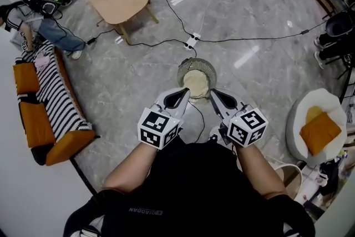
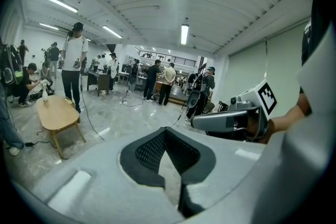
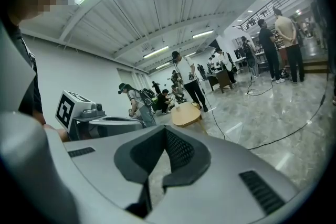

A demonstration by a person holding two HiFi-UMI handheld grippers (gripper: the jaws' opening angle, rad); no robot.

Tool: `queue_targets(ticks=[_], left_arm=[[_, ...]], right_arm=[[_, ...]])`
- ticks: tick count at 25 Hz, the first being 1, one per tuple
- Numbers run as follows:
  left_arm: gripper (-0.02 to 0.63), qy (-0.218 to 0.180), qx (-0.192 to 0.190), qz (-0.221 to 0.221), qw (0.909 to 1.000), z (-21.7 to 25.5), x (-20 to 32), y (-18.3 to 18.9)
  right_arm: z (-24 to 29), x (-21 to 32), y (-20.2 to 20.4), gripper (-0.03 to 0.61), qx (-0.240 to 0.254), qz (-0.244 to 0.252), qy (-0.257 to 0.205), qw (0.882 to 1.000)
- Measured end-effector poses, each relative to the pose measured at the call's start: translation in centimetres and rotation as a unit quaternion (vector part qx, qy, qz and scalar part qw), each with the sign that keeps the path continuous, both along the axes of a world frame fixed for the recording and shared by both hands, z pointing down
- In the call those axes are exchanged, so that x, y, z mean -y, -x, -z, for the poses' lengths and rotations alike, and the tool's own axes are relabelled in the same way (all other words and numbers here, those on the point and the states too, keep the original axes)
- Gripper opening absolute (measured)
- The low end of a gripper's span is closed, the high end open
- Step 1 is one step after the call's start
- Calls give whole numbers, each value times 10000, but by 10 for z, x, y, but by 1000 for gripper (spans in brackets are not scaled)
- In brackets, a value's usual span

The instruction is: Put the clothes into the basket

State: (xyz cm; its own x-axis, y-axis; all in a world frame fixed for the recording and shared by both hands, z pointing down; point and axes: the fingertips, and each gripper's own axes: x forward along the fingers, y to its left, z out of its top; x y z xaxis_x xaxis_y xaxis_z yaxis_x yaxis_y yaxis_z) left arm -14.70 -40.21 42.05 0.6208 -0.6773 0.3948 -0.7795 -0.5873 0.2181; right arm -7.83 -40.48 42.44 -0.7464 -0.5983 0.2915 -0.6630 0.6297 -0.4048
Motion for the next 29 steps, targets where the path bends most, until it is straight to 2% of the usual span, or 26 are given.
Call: queue_targets(ticks=[29], left_arm=[[3,-58,85,6,9999,3,3,-1]], right_arm=[[1,-2,-1,14,52,22,-61,10000]])
